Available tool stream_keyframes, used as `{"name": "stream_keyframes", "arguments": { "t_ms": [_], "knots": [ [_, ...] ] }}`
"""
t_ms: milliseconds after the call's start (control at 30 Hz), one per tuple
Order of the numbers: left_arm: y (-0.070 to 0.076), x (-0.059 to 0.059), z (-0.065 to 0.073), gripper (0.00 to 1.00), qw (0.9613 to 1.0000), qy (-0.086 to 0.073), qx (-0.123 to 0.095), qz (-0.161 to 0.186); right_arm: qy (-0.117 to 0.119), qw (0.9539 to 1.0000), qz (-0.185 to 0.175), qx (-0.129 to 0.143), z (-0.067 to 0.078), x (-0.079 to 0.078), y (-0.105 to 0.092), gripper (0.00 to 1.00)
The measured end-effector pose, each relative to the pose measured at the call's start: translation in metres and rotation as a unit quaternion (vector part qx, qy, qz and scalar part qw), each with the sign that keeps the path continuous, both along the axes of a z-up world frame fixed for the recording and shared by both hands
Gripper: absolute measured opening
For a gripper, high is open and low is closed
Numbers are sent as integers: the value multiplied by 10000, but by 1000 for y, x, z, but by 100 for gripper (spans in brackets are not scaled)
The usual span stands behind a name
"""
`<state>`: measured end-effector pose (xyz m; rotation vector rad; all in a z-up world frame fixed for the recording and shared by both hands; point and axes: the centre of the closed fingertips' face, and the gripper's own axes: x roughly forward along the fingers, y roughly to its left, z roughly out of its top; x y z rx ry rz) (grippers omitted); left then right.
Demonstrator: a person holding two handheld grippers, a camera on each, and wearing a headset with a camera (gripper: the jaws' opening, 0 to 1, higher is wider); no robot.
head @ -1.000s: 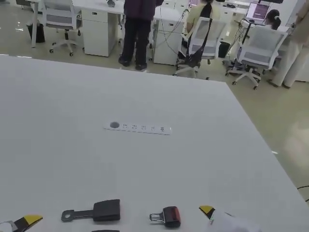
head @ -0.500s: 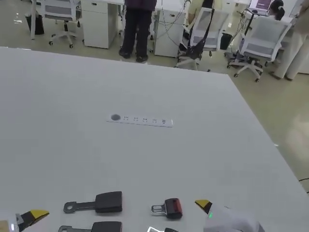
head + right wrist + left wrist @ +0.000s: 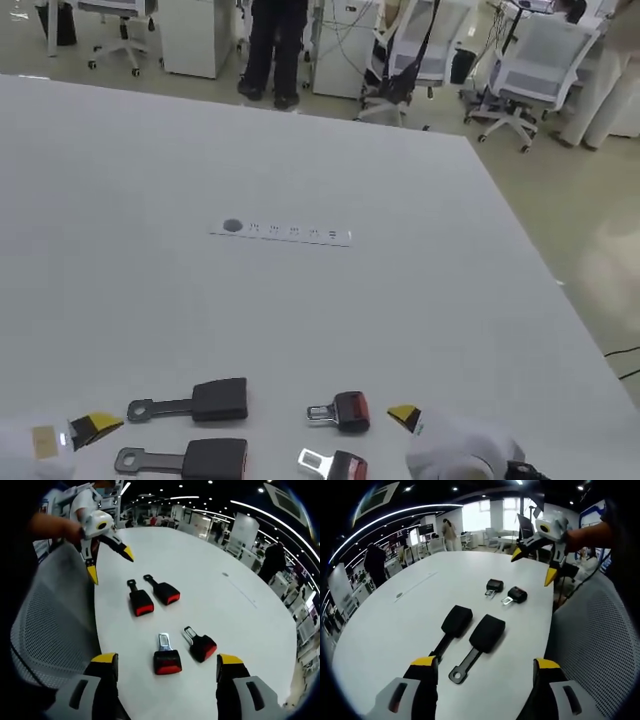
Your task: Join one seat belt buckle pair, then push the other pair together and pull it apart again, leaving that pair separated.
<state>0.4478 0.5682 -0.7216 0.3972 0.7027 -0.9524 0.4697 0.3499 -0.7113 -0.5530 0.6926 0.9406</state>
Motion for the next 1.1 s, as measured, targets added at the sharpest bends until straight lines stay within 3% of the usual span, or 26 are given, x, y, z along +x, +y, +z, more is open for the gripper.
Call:
{"name": "stream_keyframes", "arguments": {
  "t_ms": [100, 200, 367, 433, 500, 767, 867, 1100],
  "knots": [
    [-6, 5, -5, 78, 10000, 28, -63, -63, 103, 9999, 33, -30, -7, 0, 2, 76],
    [-13, 7, -12, 76, 9992, -28, 160, -360, 124, 9999, 83, -81, -11, 1, 4, 70],
    [-28, 11, -15, 68, 9988, 70, 128, -463, 224, 9996, 96, -120, -20, 2, 1, 66],
    [-33, 13, -17, 68, 9980, 43, 187, -603, 237, 9996, 107, -132, -23, 5, 0, 66],
    [-37, 14, -19, 68, 9971, 19, 244, -722, 309, 9994, 125, -116, -23, 4, 0, 60],
    [-42, 27, -33, 62, 9939, -1, 517, -978, 480, 9985, 199, -189, -33, 9, 0, 46],
    [-40, 29, -46, 61, 9908, 62, 633, -1194, 552, 9979, 250, -206, -36, 9, 3, 44],
    [-46, 34, -46, 59, 9889, 65, 653, -1330, 625, 9965, 439, -350, -54, 8, 9, 45]
  ]
}}
